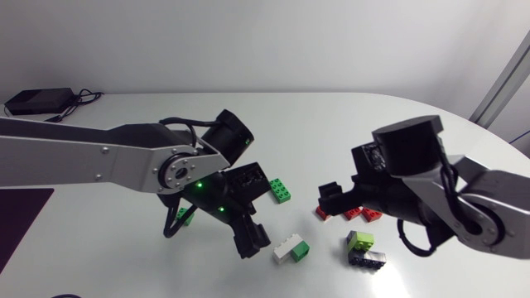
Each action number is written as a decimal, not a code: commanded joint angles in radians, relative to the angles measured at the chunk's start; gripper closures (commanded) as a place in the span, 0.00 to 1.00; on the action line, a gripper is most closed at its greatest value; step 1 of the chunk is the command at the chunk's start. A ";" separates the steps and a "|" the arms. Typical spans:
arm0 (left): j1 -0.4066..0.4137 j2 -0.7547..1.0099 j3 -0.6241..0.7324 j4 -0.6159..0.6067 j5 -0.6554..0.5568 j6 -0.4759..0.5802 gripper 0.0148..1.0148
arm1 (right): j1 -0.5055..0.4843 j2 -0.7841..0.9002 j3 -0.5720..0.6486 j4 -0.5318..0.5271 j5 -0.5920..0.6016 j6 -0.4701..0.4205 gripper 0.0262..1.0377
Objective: Separate the duplo bricks
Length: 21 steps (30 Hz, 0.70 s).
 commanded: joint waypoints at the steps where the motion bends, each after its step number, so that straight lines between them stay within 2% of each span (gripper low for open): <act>1: -0.020 0.060 0.058 -0.044 0.002 -0.060 0.09 | -0.017 -0.080 -0.063 -0.035 -0.004 -0.016 0.06; 8: -0.089 0.115 0.110 -0.106 0.002 -0.161 0.09 | -0.035 -0.207 -0.137 -0.073 -0.005 -0.010 0.06; 19: -0.112 0.264 0.204 -0.116 -0.011 -0.178 0.11 | -0.037 -0.299 -0.178 -0.124 -0.010 0.010 0.06; 21: -0.123 0.276 0.212 -0.106 -0.034 -0.178 0.15 | -0.046 -0.313 -0.180 -0.135 -0.022 0.009 0.06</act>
